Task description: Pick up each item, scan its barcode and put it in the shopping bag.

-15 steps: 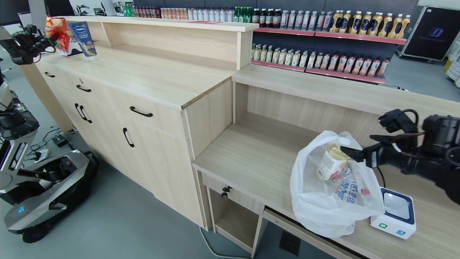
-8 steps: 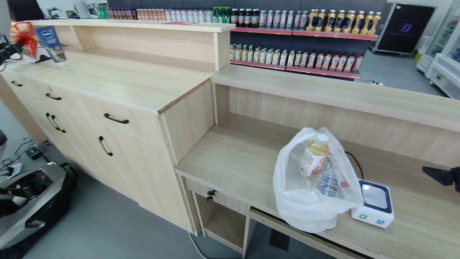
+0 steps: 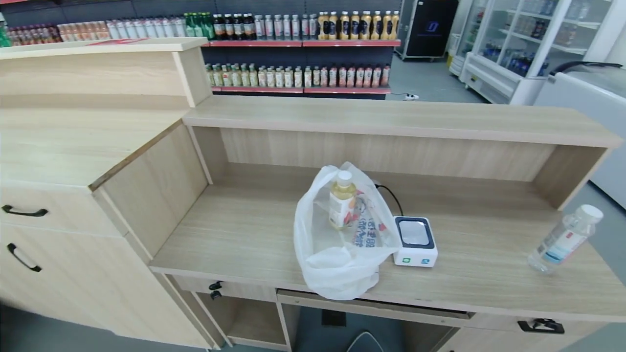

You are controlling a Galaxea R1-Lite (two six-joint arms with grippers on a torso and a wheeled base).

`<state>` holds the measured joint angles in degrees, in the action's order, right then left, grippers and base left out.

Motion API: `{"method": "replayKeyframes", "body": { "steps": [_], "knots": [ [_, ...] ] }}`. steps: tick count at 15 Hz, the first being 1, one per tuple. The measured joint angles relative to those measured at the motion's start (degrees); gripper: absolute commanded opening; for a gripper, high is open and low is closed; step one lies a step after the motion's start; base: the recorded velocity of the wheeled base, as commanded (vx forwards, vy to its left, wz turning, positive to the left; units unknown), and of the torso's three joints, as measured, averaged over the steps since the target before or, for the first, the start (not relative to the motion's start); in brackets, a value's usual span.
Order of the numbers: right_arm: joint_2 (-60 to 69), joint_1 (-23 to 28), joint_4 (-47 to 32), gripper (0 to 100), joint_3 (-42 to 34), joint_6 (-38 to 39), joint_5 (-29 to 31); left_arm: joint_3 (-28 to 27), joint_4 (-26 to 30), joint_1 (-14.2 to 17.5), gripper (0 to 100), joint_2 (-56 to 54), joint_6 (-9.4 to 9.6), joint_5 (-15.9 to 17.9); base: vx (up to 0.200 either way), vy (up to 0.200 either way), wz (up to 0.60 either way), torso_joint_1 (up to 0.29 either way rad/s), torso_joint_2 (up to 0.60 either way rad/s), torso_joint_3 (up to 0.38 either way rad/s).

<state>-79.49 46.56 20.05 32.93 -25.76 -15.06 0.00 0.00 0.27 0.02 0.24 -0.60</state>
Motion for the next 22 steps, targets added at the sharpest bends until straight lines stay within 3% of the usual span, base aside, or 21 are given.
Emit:
{"method": "replayKeyframes", "body": {
  "steps": [2, 7, 14, 22],
  "knots": [
    [-4.29, 3.0, 4.22, 100, 0.04, -0.67, -10.34, 0.0, 0.02, -0.05, 0, 0.0, -0.02, 0.0, 0.0, 0.0, 0.0, 0.0, 0.0, 0.0],
    [-16.55, 4.88, 19.54, 100, 0.56, -2.6, -25.77, 0.0, 0.0, -0.02, 0, 0.0, -0.02, 0.02, 0.0, 0.0, 0.0, 0.0, 0.0, 0.0],
    [-28.88, 3.28, 31.71, 100, 1.55, -2.56, -28.57, 0.0, 0.0, 0.0, 0, 0.0, -0.02, 0.0, 0.0, 0.0, 0.0, 0.0, 0.0, 0.0],
    [-36.82, -2.24, 36.88, 100, 5.55, -2.34, -29.06, 0.0, 0.0, 0.0, 0, 0.0, 0.0, 0.0, 0.0, 0.0, 0.0, 0.0, 0.0, 0.0]
  ]
}}
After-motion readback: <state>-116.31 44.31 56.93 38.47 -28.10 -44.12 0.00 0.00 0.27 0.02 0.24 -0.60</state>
